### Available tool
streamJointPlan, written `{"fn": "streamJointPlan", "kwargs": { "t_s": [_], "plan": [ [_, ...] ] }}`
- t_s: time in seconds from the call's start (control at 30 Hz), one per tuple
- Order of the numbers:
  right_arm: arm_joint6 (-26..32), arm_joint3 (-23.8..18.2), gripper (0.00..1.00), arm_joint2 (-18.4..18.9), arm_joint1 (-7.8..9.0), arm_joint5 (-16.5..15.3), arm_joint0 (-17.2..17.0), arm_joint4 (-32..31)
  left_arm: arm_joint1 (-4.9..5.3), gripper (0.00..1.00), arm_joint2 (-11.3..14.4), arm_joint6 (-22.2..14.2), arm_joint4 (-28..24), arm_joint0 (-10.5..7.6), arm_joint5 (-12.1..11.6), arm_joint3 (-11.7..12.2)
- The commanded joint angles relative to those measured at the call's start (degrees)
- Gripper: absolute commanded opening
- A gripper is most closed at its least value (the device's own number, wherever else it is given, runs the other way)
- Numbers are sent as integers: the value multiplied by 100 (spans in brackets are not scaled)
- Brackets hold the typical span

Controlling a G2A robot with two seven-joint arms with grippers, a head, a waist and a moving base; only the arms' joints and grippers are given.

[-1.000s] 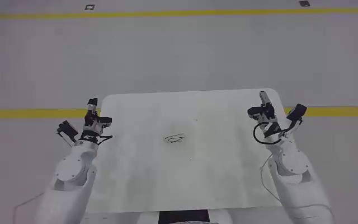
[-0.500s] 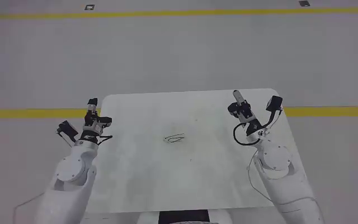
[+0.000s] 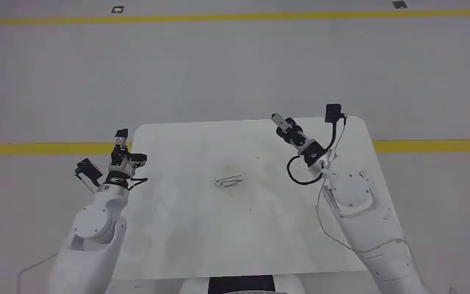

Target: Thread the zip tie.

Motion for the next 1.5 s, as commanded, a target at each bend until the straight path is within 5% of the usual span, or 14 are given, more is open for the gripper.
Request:
{"fn": "streamJointPlan", "kwargs": {
  "t_s": [0.0, 0.43, 0.73, 1.13, 1.27, 1.4, 1.47],
  "plan": [
    [226, 122, 100, -209, -20, -46, 272, -274, 0, 100, 0, 0, 0, 0, 0, 0],
    [403, 123, 100, -384, -38, -251, 430, -409, 0, 100, 0, 0, 0, 0, 0, 0],
    [2615, 396, 100, -1389, -130, -544, 1749, -1021, 0, 100, 0, 0, 0, 0, 0, 0],
    [2717, 304, 100, -1443, -133, -640, 1808, -1099, 0, 100, 0, 0, 0, 0, 0, 0],
    [3848, 583, 100, -2023, -233, -961, 2573, -1102, 0, 100, 0, 0, 0, 0, 0, 0],
    [4452, 1193, 100, -2694, -456, -760, 3381, -904, 0, 100, 0, 0, 0, 0, 0, 0],
    [4515, 1244, 100, -2803, -492, -795, 3443, -821, 0, 100, 0, 0, 0, 0, 0, 0]
  ]
}}
